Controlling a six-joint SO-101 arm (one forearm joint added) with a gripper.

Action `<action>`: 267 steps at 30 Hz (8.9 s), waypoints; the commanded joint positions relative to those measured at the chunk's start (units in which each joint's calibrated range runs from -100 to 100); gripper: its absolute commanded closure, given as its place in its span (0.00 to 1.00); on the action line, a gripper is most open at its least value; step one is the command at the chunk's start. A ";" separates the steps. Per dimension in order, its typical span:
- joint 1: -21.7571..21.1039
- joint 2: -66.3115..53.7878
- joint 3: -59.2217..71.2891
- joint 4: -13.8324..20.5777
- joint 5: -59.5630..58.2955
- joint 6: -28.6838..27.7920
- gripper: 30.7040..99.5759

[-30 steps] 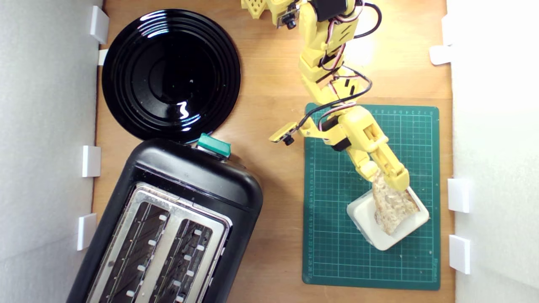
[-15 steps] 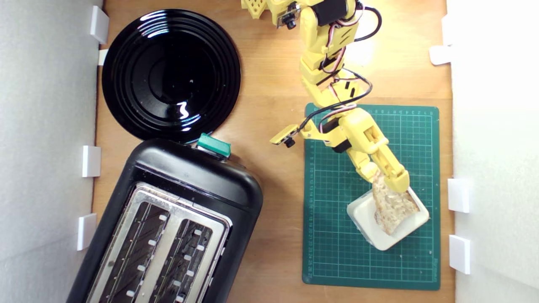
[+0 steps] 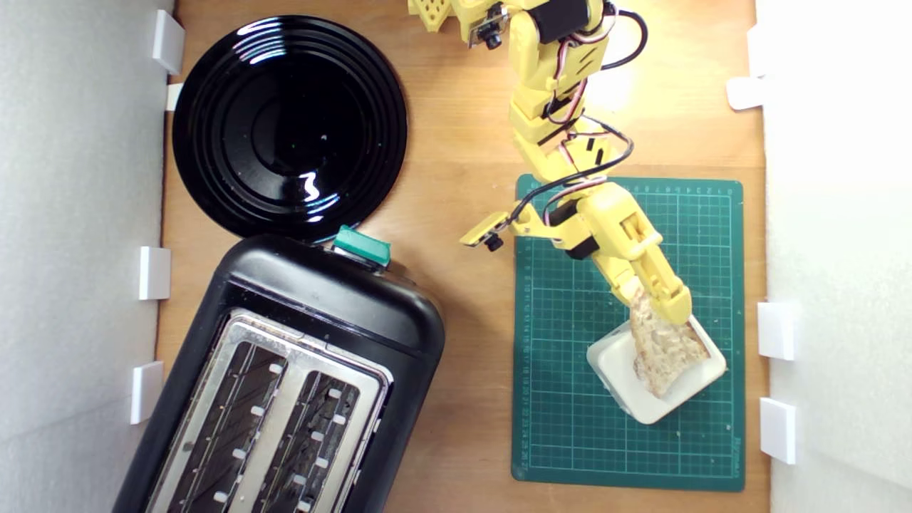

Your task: Pick bread and place in toaster

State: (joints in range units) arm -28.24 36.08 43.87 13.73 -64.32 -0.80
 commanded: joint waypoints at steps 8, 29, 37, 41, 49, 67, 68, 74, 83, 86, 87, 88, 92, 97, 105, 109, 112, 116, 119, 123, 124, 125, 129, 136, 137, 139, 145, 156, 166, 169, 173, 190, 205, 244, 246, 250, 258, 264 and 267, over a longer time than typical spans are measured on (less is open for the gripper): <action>-0.77 -0.80 -1.89 -0.49 -0.10 0.15 0.57; 2.69 -13.37 -0.80 -0.67 -0.01 0.15 0.63; 8.17 -29.26 -0.71 -0.31 0.07 0.10 0.63; 11.64 -35.08 -0.89 -0.40 0.07 0.15 0.63; 19.78 -48.47 -1.16 0.33 0.07 0.20 0.63; 25.42 -69.44 -4.34 -0.49 38.13 3.29 0.63; 25.42 -70.44 -5.34 -0.49 40.69 3.34 0.63; 24.69 -73.51 -16.68 -0.58 61.68 9.88 0.63; 25.42 -73.43 -33.30 -0.58 77.12 16.73 0.63; 25.42 -73.43 -37.66 -0.58 83.61 20.55 0.63; 25.42 -73.43 -39.11 -0.58 85.57 21.81 0.63; 25.50 -73.43 -41.74 -0.58 89.15 24.63 0.63; 25.98 -73.43 -46.37 -0.58 96.49 30.65 0.63; 31.38 -73.43 -49.82 -5.75 105.96 38.08 0.63; 38.63 -73.18 -50.27 -9.01 116.11 47.60 0.63; 39.52 -70.52 -55.54 -7.11 124.82 50.89 0.63; 39.52 -66.69 -63.80 -6.47 133.18 51.89 0.63; 39.36 -62.78 -70.97 -3.30 138.72 52.04 0.63; 39.52 -61.37 -73.70 -1.40 139.75 52.04 0.63; 40.89 -60.45 -76.06 -1.13 139.92 52.04 0.63; 41.61 -60.45 -76.06 -1.13 139.92 52.10 0.63; 42.10 -60.37 -76.06 -1.13 139.92 52.31 0.63; 43.71 -59.95 -75.79 -1.85 139.92 54.40 0.63; 44.43 -55.71 -75.88 -1.31 139.66 54.24 0.63; 44.43 -55.30 -75.97 -1.22 139.58 54.24 0.63; 44.43 -54.46 -76.06 -1.22 139.41 54.24 0.63; 44.52 -53.38 -75.97 -1.22 136.59 54.19 0.63; 46.93 -51.72 -75.88 -2.03 130.02 52.62 0.63; 47.17 -47.89 -75.97 -2.21 126.10 52.25 0.63; 47.01 -46.81 -75.97 -2.21 126.01 52.25 0.63; 46.93 -45.64 -75.88 -2.30 124.65 51.99 0.63; 47.17 -41.48 -75.69 -4.30 121.66 48.96 0.63; 47.74 -38.74 -75.51 -4.39 117.73 48.91 0.63; 52.25 -32.83 -75.60 -14.09 116.11 53.14 0.63; 52.33 -32.83 -75.51 -14.09 116.11 53.14 0.63; 52.49 -32.83 -75.51 -14.09 115.86 53.61 0.63; 52.33 -32.67 -75.51 -15.45 115.77 53.82 0.63; 52.49 -30.42 -75.60 -15.27 115.35 54.19 0.63; 53.46 -30.00 -75.60 -15.81 114.41 54.45 0.63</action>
State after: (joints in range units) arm 23.94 6.43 -29.45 -1.38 51.61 53.22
